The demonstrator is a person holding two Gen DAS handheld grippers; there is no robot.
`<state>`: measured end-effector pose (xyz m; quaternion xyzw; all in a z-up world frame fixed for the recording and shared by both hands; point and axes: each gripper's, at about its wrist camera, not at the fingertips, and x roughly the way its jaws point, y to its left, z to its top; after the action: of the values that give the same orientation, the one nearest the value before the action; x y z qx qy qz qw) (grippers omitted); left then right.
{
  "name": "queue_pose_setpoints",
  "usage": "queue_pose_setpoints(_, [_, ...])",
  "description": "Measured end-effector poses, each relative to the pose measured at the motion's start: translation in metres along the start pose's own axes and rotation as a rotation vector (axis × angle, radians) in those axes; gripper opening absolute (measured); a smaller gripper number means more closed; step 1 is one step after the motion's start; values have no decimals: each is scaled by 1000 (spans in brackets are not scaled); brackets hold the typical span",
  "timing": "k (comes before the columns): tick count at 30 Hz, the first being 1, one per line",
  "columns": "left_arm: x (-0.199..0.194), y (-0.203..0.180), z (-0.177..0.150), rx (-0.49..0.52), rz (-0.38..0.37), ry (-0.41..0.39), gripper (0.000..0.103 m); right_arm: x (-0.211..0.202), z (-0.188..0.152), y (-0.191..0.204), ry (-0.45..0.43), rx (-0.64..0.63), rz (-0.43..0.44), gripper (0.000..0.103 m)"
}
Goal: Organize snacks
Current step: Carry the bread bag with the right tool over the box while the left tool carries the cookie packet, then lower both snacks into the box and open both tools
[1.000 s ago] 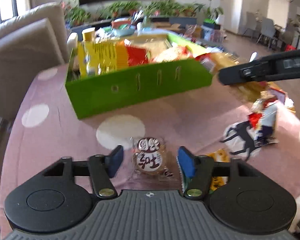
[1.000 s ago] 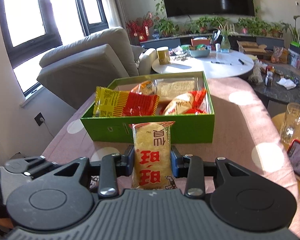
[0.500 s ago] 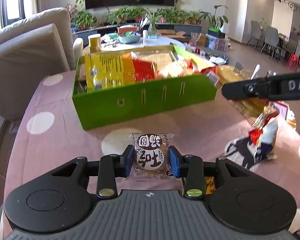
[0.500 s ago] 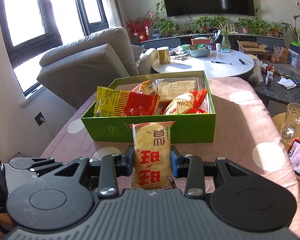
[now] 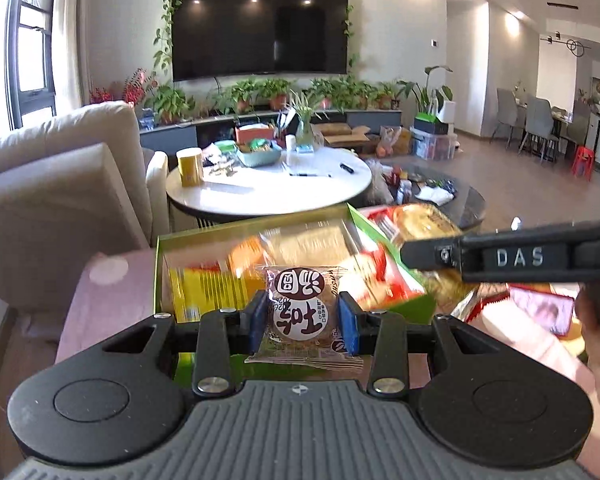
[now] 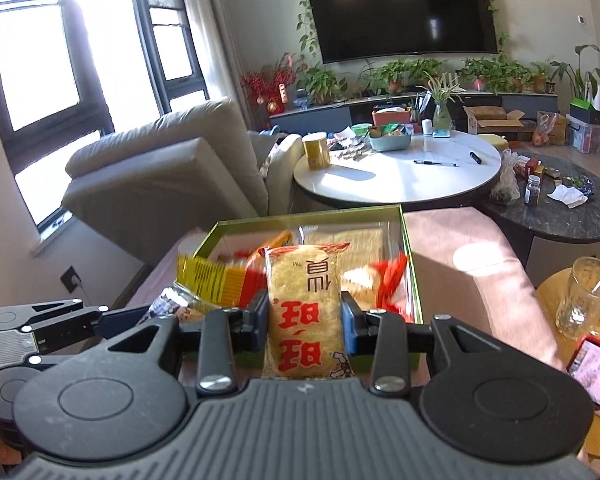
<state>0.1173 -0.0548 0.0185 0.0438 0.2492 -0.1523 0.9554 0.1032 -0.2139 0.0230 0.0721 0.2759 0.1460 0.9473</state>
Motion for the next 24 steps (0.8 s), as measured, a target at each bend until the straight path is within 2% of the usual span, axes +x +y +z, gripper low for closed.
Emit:
queue_pose_setpoints(10, [44, 27, 33, -58, 44, 3, 35, 39, 19, -14, 29, 79, 0, 64])
queue_pose_setpoints(17, [78, 47, 41, -75, 90, 36, 35, 70, 28, -17, 56, 86, -1, 64])
queue_pose_setpoints(24, [103, 59, 43, -81, 101, 61, 35, 92, 31, -18, 85, 91, 0, 64])
